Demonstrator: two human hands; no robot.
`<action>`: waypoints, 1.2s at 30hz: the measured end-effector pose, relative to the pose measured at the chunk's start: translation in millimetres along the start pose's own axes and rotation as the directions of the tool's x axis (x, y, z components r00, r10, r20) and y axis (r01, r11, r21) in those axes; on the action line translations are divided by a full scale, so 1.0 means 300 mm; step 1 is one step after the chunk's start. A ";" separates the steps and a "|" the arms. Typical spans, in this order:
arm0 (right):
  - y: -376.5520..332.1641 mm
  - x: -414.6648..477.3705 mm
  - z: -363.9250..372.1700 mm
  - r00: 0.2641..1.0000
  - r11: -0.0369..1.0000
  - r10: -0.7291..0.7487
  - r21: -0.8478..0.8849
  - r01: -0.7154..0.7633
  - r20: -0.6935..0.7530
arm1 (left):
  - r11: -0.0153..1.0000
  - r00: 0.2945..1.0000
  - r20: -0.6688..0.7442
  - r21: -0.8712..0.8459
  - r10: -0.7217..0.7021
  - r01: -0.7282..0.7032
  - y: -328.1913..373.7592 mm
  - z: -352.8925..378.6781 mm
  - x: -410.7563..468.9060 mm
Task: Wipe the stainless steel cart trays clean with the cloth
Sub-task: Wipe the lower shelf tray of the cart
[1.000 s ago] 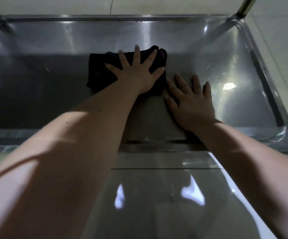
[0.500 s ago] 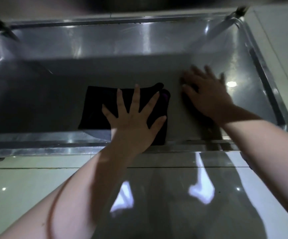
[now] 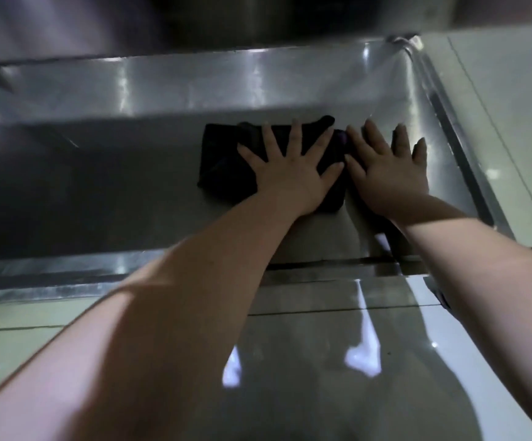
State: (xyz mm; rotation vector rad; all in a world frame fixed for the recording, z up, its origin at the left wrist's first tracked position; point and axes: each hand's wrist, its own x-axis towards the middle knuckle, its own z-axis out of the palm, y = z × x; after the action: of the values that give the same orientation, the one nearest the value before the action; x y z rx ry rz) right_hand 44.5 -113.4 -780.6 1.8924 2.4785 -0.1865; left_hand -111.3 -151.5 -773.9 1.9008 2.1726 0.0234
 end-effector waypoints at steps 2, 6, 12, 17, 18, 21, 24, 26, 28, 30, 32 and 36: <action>-0.002 -0.011 0.001 1.000 1.000 0.005 0.031 -0.005 -0.006 | 1.000 0.999 0.032 0.005 -0.028 0.028 0.013 -0.027 0.090; 0.001 -0.036 0.007 1.000 0.998 0.009 0.070 -0.008 -0.024 | 0.999 0.999 0.041 0.018 -0.035 0.034 -0.008 -0.045 0.121; 0.010 -0.038 0.009 0.999 0.997 -0.023 0.074 0.026 -0.043 | 0.999 0.997 -0.056 0.004 0.043 -0.043 -0.010 0.048 -0.189; 0.003 -0.035 -0.007 0.998 0.967 -0.007 0.255 0.024 -0.066 | 1.000 1.000 -0.007 -0.002 0.016 -0.016 0.003 0.063 -0.358; -0.004 -0.042 -0.026 0.994 0.913 0.024 0.408 0.023 -0.109 | 1.000 1.000 0.016 -0.019 0.013 -0.013 0.002 0.042 -0.347; -0.037 -0.107 -0.090 0.969 0.750 0.047 0.649 0.127 -0.243 | 0.996 0.999 -0.036 -0.086 0.025 -0.028 -0.046 -0.028 -0.326; -0.070 -0.185 -0.095 0.981 0.878 -0.131 0.441 0.183 -0.146 | 0.996 0.975 -0.218 -0.058 0.051 -0.065 -0.183 -0.079 -0.341; -0.092 -0.221 -0.094 0.991 0.938 -0.126 0.320 0.132 -0.038 | 1.000 0.951 -0.308 -0.013 0.013 -0.018 -0.272 -0.097 -0.356; -0.110 -0.238 -0.098 0.998 0.948 -0.051 0.312 0.056 -0.023 | 0.995 0.950 -0.298 -0.060 -0.096 0.082 -0.320 -0.101 -0.348; -0.130 -0.242 -0.104 0.999 0.918 0.040 0.395 -0.038 0.001 | 0.973 0.954 -0.219 -0.151 -0.207 0.176 -0.332 -0.108 -0.321; -0.147 -0.241 -0.106 0.997 0.894 0.067 0.442 -0.073 0.030 | 0.934 0.945 -0.155 -0.262 -0.287 0.241 -0.330 -0.121 -0.302; -0.167 -0.246 -0.141 0.998 0.836 0.021 0.548 0.011 -0.051 | 0.803 0.902 -0.176 -0.544 -0.394 0.244 -0.348 -0.162 -0.297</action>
State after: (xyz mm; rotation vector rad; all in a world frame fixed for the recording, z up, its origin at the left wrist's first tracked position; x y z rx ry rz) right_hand 18.4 -192.7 -728.1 2.0991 2.6543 -0.9572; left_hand -212.2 -246.3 -729.6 1.2709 2.3286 0.7761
